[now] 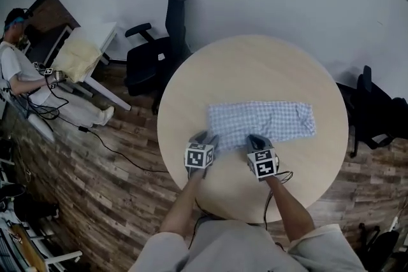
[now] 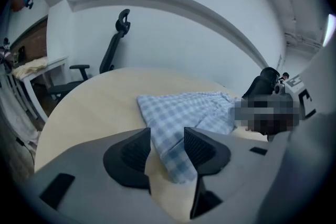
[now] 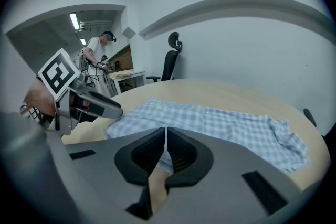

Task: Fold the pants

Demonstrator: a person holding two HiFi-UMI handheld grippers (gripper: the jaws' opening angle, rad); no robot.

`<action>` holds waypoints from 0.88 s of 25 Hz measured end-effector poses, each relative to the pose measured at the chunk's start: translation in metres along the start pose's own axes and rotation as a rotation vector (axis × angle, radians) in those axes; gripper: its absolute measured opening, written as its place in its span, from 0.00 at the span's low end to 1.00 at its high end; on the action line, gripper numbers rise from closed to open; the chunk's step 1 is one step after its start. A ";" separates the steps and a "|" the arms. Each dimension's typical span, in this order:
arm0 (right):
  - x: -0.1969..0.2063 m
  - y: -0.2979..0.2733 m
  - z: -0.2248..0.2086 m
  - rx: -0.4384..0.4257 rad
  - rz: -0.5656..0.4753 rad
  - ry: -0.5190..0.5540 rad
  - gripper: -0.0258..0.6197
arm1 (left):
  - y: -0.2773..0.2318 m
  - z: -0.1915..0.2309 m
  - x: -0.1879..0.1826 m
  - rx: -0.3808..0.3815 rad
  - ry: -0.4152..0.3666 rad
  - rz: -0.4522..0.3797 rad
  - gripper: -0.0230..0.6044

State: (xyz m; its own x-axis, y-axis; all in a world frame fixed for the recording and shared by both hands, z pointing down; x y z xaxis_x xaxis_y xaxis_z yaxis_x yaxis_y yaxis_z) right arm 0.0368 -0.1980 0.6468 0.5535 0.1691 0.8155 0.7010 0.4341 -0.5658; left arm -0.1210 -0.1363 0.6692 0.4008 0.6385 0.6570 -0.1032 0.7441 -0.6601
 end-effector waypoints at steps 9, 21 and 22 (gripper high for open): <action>-0.005 -0.026 0.032 -0.059 0.044 0.044 0.10 | -0.010 0.002 0.040 0.074 0.082 0.090 0.38; 0.006 -0.016 0.022 -0.059 0.045 0.042 0.10 | 0.013 0.046 0.023 0.035 0.107 0.066 0.16; 0.002 -0.017 0.025 -0.067 0.034 0.039 0.10 | 0.020 0.058 0.021 0.010 0.095 0.065 0.16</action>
State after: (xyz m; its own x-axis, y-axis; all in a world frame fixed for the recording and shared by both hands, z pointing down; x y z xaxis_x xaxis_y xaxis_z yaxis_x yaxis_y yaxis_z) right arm 0.0152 -0.1824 0.6612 0.5938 0.1479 0.7909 0.7091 0.3683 -0.6013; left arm -0.1677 -0.0962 0.6912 0.4775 0.6641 0.5753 -0.1406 0.7040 -0.6961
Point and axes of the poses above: the fingertips, and each gripper's own axes: y backward along the fingers, z to its left, x out of its underside, the point moved 3 cm from there along y, backward along the fingers, and after that the axes turned 12 degrees about y, right-handed, at the moved point
